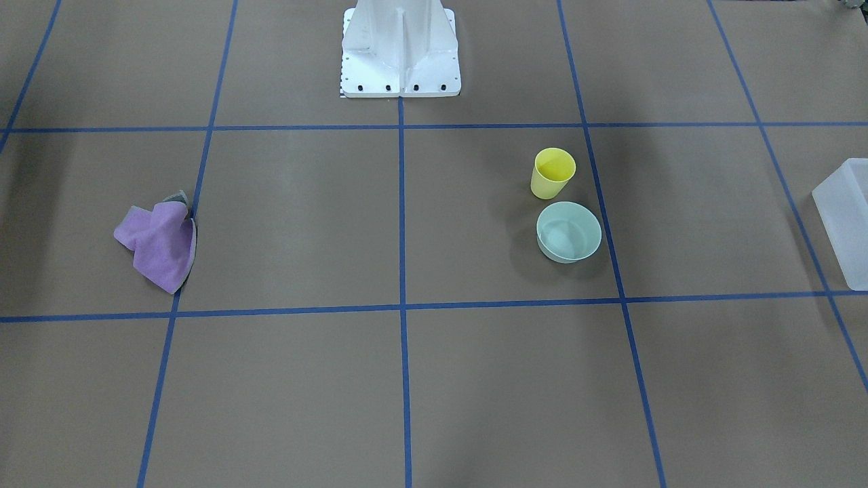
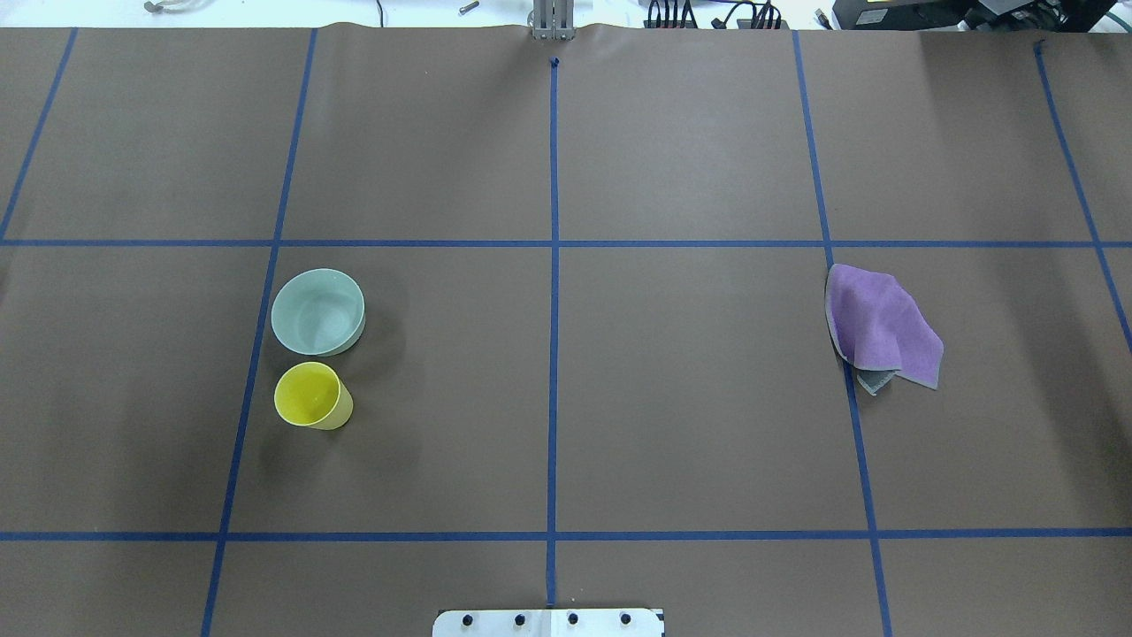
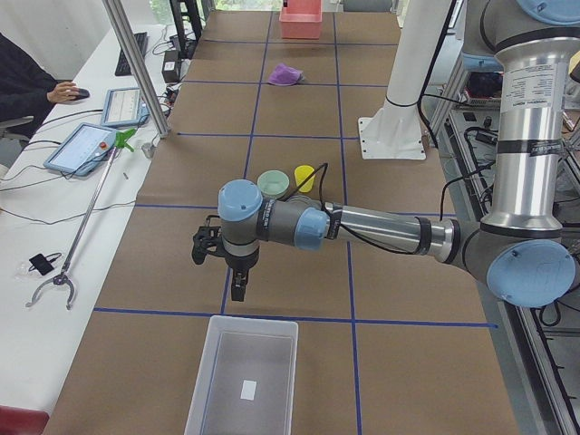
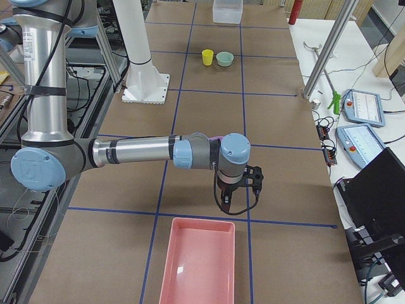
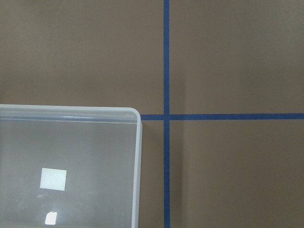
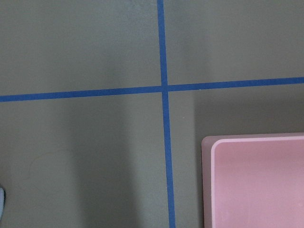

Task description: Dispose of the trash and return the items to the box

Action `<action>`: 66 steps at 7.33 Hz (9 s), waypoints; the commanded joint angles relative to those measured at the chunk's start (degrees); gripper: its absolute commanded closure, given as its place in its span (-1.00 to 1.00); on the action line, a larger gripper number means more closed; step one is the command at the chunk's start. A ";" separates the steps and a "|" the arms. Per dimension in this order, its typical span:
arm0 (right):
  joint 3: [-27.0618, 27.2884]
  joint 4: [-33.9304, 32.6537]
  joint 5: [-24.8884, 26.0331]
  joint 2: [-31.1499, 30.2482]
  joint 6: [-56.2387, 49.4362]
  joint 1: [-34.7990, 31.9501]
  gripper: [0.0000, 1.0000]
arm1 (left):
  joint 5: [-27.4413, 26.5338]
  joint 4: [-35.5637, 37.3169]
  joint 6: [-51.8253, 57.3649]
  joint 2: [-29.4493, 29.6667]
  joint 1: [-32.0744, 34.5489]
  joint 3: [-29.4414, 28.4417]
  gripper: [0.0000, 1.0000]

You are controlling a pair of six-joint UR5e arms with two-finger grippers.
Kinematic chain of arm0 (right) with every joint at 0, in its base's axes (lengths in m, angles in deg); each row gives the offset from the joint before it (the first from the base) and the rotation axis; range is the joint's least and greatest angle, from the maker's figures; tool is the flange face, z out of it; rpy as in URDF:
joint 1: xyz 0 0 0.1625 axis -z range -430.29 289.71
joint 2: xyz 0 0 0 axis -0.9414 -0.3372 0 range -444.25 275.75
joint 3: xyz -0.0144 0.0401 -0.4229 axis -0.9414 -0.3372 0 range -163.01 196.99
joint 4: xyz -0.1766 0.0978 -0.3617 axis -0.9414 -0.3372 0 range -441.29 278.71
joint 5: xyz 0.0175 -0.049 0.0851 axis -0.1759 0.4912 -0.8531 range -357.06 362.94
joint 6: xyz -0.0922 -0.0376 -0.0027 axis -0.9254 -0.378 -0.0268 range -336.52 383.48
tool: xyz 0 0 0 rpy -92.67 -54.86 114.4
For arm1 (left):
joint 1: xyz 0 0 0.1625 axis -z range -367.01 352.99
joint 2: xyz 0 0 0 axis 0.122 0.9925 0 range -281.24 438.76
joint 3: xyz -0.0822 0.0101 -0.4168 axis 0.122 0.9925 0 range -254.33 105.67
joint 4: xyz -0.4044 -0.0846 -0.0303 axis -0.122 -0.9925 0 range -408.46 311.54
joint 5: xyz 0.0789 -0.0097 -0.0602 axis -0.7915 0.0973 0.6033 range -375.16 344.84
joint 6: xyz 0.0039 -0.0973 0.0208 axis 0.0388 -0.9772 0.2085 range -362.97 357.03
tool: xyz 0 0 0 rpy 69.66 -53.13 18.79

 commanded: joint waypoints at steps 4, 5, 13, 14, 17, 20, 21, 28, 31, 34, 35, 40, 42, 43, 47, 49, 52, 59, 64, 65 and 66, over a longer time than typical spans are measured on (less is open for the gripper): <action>0.17 -0.03 0.21 0.10 0.10 0.00 -1.00 | 1.40 0.35 -20.98 5.86 -8.64 4.08 -0.96; 0.17 -0.03 0.21 0.10 0.10 0.00 -1.00 | 1.59 -1.23 -30.47 5.86 -13.56 7.58 -0.96; 0.08 -0.21 0.21 0.10 0.10 0.00 -1.00 | -15.44 -24.24 -71.06 12.71 -44.00 -0.45 -0.96; 0.08 -0.21 0.30 0.10 0.10 0.00 -1.00 | -15.55 -26.62 -71.25 12.72 -44.02 -1.95 -0.95; -0.10 -0.21 0.39 0.19 0.10 0.00 -1.00 | -15.11 -27.26 -71.26 13.59 -44.37 -3.80 -0.10; -0.10 -0.30 0.39 0.19 0.10 0.00 -1.00 | -15.03 -27.17 -71.08 14.39 -44.99 -4.07 1.00; -0.10 -0.30 0.39 0.19 0.10 0.00 -1.00 | -14.94 -27.00 -71.17 14.21 -44.99 -3.98 1.00; 0.17 -0.30 0.39 0.54 0.10 0.00 -1.00 | 1.41 -26.03 -68.46 7.72 -21.13 -0.45 1.00; 0.17 -0.30 0.30 0.54 0.19 0.00 -1.00 | 5.26 -19.11 -41.46 0.95 -4.96 -2.56 1.00; 0.26 -0.30 0.30 0.54 0.19 0.00 -1.00 | 8.79 -18.29 -22.62 1.63 5.08 -14.84 1.00; 0.26 -0.30 0.30 0.54 0.19 0.00 -1.00 | 8.80 -18.29 -17.00 1.81 8.07 -18.62 1.00; 0.17 -0.30 0.30 0.54 0.19 0.09 -1.00 | 10.73 -21.08 0.63 4.98 15.83 -41.12 1.00; 0.08 -0.21 0.39 0.54 0.19 0.09 -1.00 | 10.29 -25.75 0.64 6.38 15.83 -49.65 1.00; 0.17 -0.21 0.39 0.54 0.19 0.09 -1.00 | 10.12 -27.07 0.47 6.91 15.83 -51.69 1.00; 0.17 -0.21 0.04 0.46 0.19 0.09 -1.00 | 5.81 -30.85 0.02 8.14 16.01 -55.30 0.29; 0.17 -0.12 -0.14 0.46 0.19 0.09 -1.00 | 3.27 -33.91 0.02 8.23 16.10 -55.83 -0.50; 0.17 -0.03 -0.05 0.63 0.19 0.09 -1.00 | 5.09 -34.56 0.29 9.46 19.07 -50.17 -0.97; 1.82 -0.21 -0.23 0.98 0.10 3.58 -1.00 | 4.49 -0.98 -17.63 -0.63 7.80 5.36 -0.97; 5.44 4.15 0.73 10.47 27.26 25.70 -1.00 | 4.14 -1.85 -39.42 -0.47 -7.43 14.21 -0.97; 4.83 8.80 1.78 10.56 28.57 29.23 -1.00 | 3.79 -1.86 -40.57 -0.12 -8.68 14.30 -0.97; 2.30 14.41 1.71 10.82 29.10 30.92 -1.00 | 3.61 -1.86 -40.67 -0.12 -9.04 14.82 -0.97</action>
